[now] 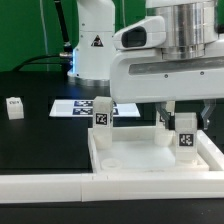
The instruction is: Assemble square table
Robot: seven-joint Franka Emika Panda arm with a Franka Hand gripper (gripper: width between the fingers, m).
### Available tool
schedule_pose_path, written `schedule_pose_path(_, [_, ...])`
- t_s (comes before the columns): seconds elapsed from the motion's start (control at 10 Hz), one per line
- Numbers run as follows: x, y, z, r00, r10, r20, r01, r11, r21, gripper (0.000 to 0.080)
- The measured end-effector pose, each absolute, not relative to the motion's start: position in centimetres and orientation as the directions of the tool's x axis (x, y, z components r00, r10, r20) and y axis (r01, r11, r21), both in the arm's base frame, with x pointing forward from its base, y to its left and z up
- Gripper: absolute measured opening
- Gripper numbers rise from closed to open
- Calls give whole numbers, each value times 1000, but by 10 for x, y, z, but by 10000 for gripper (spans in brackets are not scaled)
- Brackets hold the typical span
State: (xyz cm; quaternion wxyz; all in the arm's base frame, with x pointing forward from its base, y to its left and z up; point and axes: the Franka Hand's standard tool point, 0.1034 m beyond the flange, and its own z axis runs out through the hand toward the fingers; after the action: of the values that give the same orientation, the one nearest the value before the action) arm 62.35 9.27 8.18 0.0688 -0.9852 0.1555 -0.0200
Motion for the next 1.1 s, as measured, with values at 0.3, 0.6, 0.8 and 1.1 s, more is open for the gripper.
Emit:
schedule_pose_path(0.3, [625,98,82,769,-638,-43,-635,-756,-155,290])
schedule_pose_path(0.6, [626,104,80,385,-909,-158,-918,-361,-162,290])
schedule_pose_path(0.8, [624,110,78,173,-963,-207,-980,-149,-129,291])
schedule_pose_path(1.1, [624,111,78,121,-970,-213,-988,-97,-118,366])
